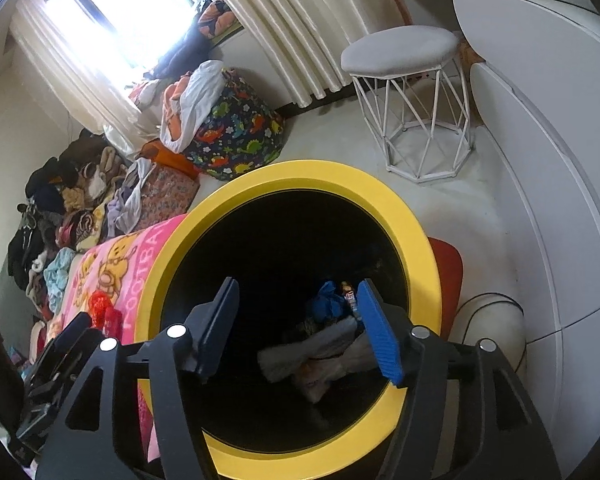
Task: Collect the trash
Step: 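Open both tools to drop the net and candy bar into the bin, then move both tools back over the trash on the blanket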
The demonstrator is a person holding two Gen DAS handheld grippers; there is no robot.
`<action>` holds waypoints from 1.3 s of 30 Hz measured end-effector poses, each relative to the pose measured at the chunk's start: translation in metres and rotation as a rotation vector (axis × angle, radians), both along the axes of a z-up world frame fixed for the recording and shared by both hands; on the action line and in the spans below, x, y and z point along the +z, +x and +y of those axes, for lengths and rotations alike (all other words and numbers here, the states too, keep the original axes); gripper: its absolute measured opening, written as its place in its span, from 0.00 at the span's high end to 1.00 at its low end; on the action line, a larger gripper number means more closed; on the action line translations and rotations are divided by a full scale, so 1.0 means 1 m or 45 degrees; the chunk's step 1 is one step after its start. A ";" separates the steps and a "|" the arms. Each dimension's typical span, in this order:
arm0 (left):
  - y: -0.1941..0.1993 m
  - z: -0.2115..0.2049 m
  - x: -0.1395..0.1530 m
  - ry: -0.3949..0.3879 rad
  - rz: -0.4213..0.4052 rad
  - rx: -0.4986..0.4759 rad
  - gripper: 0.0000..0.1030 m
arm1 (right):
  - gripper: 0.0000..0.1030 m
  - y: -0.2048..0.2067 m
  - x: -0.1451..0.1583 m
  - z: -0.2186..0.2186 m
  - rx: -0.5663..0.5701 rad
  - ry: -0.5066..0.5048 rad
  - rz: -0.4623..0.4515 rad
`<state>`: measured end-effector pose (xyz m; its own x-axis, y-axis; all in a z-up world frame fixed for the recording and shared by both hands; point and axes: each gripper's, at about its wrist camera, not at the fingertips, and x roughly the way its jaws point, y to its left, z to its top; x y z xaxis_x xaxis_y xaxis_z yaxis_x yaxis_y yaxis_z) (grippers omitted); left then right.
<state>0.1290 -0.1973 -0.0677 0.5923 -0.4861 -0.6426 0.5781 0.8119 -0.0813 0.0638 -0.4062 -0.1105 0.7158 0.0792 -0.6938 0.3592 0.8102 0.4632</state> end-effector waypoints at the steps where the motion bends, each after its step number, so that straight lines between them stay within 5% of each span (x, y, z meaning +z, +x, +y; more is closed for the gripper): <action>1: -0.001 0.002 0.001 0.002 -0.003 0.009 0.11 | 0.40 0.001 0.000 0.001 0.003 -0.006 -0.001; 39: -0.011 0.107 0.035 -0.067 -0.125 0.289 0.10 | 0.31 0.018 0.052 0.097 0.248 -0.175 -0.190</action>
<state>0.1176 -0.0904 -0.0323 0.7481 -0.3648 -0.5543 0.3889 0.9179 -0.0792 0.0814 -0.3097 -0.0585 0.7914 0.1378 -0.5956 0.1266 0.9162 0.3802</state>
